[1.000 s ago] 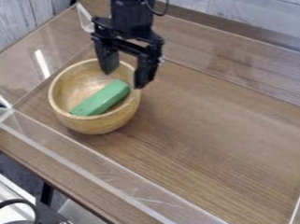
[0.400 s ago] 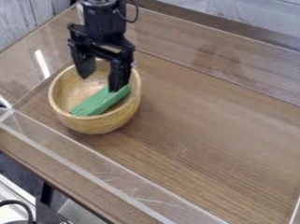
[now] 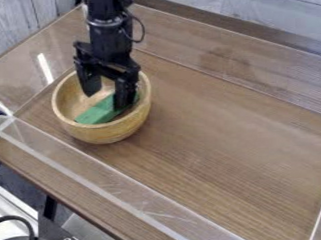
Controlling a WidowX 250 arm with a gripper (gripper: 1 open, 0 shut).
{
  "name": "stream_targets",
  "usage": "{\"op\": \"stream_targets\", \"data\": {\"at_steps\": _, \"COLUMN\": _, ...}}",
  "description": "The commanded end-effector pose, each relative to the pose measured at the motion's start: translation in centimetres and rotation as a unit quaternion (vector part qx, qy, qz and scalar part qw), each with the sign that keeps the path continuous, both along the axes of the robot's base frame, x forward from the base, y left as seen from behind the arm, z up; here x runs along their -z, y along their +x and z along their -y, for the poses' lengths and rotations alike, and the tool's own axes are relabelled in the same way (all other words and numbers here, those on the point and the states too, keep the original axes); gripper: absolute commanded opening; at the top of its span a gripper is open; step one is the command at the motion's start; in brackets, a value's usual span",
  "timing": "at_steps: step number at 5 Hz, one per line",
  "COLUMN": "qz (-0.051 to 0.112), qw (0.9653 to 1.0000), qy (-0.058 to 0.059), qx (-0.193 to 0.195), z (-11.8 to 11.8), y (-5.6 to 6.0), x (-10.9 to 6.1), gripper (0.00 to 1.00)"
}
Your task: Remove the green block from inside the brown bowl and put it on the table
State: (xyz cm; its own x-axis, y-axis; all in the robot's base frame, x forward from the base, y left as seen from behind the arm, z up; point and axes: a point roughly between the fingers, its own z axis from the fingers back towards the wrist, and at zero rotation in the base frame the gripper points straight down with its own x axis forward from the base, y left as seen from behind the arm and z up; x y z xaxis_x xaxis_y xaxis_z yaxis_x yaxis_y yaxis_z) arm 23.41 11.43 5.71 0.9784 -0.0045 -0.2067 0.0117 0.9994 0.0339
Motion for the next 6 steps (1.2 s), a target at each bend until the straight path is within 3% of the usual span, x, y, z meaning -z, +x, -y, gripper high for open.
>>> {"op": "stream_targets", "data": {"at_steps": 1, "qz": 0.026, "qw": 0.9995, "qy": 0.014, "qx": 0.006, "z": -0.3, "y": 1.2, "x": -1.5, "gripper": 1.00}}
{"op": "stream_targets", "data": {"at_steps": 6, "qz": 0.024, "qw": 0.9990, "qy": 0.029, "qx": 0.026, "z": -0.4, "y": 2.8, "x": -0.7, "gripper": 1.00}}
